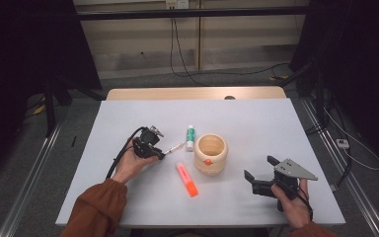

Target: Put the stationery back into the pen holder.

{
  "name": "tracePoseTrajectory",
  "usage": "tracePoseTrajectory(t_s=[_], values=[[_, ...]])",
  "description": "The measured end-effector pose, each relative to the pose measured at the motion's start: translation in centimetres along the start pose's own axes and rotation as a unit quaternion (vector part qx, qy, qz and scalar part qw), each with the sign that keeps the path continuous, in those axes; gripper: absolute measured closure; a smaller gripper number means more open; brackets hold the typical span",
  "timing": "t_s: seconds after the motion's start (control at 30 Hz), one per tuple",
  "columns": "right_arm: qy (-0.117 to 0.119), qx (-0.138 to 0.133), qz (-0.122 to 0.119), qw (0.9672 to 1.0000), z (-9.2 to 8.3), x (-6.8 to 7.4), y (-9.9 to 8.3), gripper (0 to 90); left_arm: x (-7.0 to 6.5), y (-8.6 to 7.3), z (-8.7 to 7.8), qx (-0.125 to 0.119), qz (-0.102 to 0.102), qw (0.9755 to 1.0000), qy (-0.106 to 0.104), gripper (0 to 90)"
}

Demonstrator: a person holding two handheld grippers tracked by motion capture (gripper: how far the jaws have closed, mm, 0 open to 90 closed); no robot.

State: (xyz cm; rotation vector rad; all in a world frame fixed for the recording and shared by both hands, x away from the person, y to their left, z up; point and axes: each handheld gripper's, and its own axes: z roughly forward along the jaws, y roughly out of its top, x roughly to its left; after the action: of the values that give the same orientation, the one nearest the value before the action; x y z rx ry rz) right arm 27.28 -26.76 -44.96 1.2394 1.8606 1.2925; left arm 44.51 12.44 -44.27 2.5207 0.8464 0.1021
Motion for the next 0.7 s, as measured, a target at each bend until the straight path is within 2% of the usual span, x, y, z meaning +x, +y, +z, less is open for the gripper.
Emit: tracePoseTrajectory(t_s=[0.17, 0.37, 0.57, 0.7], values=[[0.001, 0.000, -0.002, 1.0000, 0.00, 0.03, 0.00, 3.5, 0.05, 0.16, 0.02, 0.006, -0.007, 1.0000, -0.003, 79.6], [0.001, 0.000, 0.000, 1.0000, -0.02, 0.00, 0.00, 3.5, 0.15, 0.10, -0.03, 0.005, -0.011, 0.9999, -0.007, 79.9], [0.000, 0.000, 0.001, 1.0000, 0.01, 0.00, -0.01, 3.5, 0.54, -0.11, -0.17, -0.005, -0.024, 0.9995, -0.021, 79.9], [0.001, 0.000, 0.001, 1.0000, -0.02, 0.00, 0.00, 3.5, 0.63, -0.12, -0.57, -0.015, -0.026, 0.9991, -0.029, 79.9]])
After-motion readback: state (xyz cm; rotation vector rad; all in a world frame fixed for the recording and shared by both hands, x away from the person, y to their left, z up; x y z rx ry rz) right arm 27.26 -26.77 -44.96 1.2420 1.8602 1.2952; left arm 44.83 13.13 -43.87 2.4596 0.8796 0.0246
